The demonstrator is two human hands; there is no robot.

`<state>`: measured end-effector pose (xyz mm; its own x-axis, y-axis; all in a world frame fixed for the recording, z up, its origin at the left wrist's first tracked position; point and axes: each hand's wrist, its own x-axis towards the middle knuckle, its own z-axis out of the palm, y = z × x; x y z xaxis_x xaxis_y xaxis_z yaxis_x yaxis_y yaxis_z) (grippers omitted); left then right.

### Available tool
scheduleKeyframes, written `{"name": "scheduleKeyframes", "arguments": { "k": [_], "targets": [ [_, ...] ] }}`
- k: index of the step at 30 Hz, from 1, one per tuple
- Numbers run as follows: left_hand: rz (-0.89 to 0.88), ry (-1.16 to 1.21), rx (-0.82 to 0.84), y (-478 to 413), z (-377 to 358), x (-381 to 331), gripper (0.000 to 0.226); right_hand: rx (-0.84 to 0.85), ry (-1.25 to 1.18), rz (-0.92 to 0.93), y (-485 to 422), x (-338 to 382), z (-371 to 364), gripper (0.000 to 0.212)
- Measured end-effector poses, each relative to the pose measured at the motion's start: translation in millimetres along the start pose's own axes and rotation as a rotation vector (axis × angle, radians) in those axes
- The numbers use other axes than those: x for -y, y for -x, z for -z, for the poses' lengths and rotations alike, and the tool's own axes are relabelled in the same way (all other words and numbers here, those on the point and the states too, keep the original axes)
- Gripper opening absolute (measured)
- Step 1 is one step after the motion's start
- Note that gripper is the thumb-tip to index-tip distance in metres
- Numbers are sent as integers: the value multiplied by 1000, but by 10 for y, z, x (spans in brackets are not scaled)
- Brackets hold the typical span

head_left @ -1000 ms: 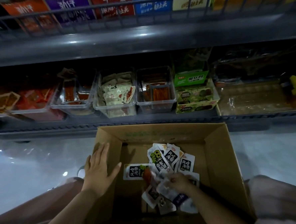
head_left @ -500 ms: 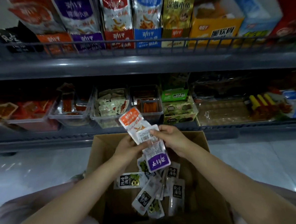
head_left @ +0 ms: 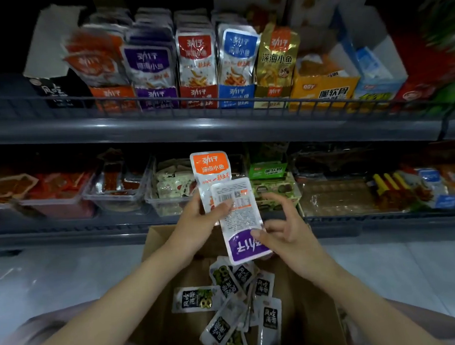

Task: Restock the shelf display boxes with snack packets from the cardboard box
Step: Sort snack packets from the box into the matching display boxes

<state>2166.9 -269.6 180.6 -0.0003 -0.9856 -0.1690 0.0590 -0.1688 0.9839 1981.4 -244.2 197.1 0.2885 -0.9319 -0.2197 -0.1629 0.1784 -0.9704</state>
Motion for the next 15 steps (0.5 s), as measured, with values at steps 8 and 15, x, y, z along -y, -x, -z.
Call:
{"name": "scheduleKeyframes", "arguments": {
  "k": [8,15],
  "targets": [
    [61,175,11,-168,113,-114,12,140,499,362,-36,57,134,63],
    [235,327,111,-138,-14,-99,19,-107,399,559,-54,51,224,32]
  ]
}}
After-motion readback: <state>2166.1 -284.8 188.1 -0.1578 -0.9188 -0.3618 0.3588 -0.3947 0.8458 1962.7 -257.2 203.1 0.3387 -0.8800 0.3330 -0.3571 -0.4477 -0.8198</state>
